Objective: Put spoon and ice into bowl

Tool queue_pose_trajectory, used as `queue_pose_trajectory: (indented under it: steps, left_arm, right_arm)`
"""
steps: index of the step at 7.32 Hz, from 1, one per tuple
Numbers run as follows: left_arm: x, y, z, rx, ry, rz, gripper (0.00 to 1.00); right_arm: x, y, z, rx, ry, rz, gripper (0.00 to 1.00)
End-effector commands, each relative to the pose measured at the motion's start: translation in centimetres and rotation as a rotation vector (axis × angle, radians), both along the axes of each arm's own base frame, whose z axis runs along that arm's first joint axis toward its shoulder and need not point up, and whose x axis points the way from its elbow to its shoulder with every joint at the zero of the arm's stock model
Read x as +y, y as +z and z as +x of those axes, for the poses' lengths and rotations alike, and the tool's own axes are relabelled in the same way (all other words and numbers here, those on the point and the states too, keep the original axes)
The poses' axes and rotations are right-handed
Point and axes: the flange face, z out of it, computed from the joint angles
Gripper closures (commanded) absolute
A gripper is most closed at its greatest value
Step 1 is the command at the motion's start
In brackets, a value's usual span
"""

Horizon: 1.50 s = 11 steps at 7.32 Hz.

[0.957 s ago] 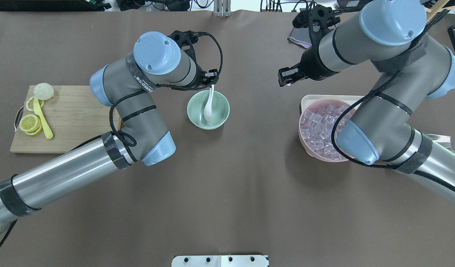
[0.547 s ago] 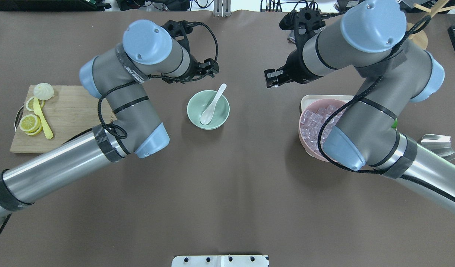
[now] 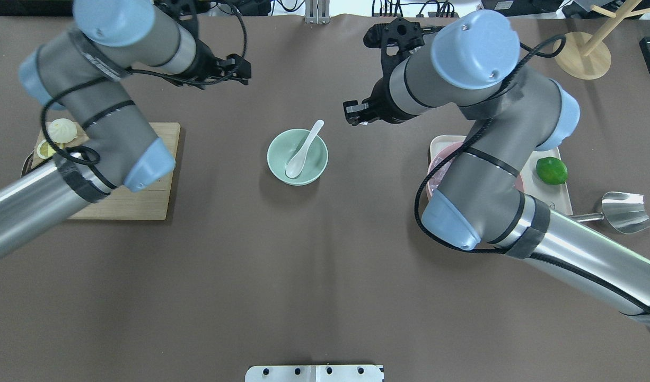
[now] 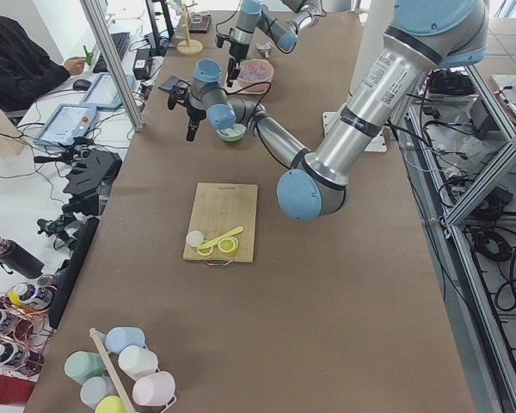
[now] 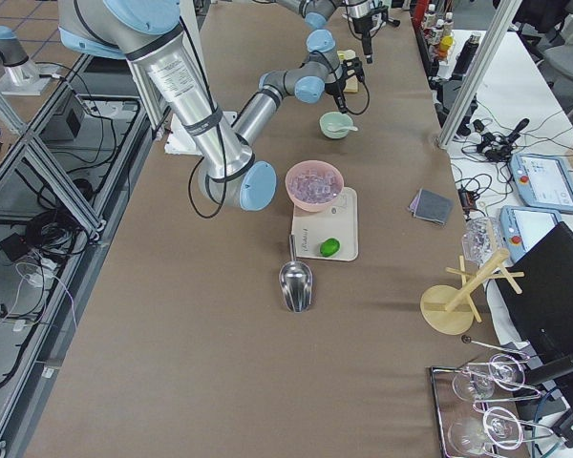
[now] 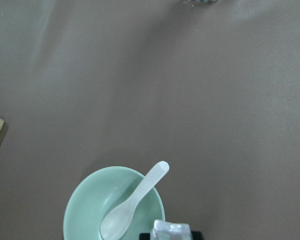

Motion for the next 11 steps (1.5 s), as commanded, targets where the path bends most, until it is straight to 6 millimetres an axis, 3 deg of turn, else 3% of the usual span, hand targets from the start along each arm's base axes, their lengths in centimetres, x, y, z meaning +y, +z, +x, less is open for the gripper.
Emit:
queue_pose_trajectory:
  steps: [1, 2, 3, 4, 5, 6, 8, 9, 10, 11]
  left_arm:
    - [-1.1, 4.4, -10.7, -0.055, 0.027, 0.079, 0.02]
    - [-1.2, 6.0, -13.3, -0.056, 0.040, 0.074, 0.02]
    - [-1.2, 6.1, -13.8, -0.059, 0.042, 0.080, 0.02]
    - [-1.3, 6.4, -13.6, -0.061, 0.042, 0.076, 0.02]
    - [-1.4, 6.7, -13.5, -0.065, 0.043, 0.071, 0.02]
    - [-1.8, 7.1, -13.3, -0.072, 0.042, 0.065, 0.02]
    - [-1.8, 7.2, -13.2, -0.069, 0.046, 0.061, 0.02]
    - [-1.6, 7.2, -13.3, -0.066, 0.048, 0.065, 0.02]
    - [-1.2, 6.5, -13.5, -0.060, 0.048, 0.082, 0.02]
    - [-0.3, 7.6, -13.9, -0.066, 0.045, 0.074, 0.02]
  right_arm:
    - [2.6, 0.7, -7.2, -0.001, 0.060, 0.038, 1.00]
    - [3.0, 0.5, -9.4, 0.000, 0.076, 0.036, 1.00]
    - [4.0, 0.7, -10.6, 0.007, 0.074, 0.044, 1.00]
    - [4.1, 0.5, -10.7, 0.000, 0.073, 0.046, 0.87]
    - [4.1, 0.2, -10.7, -0.013, 0.072, 0.051, 0.20]
    - [4.0, -0.8, -10.2, -0.033, 0.077, 0.052, 0.01]
    - [2.8, -1.6, -8.5, -0.053, 0.077, 0.048, 0.00]
    - [1.8, -2.6, -5.1, -0.071, 0.012, -0.007, 0.00]
    - [1.5, -3.2, 0.6, -0.044, -0.027, -0.072, 0.00]
    - [1.6, -1.8, 8.0, -0.001, -0.066, -0.153, 0.00]
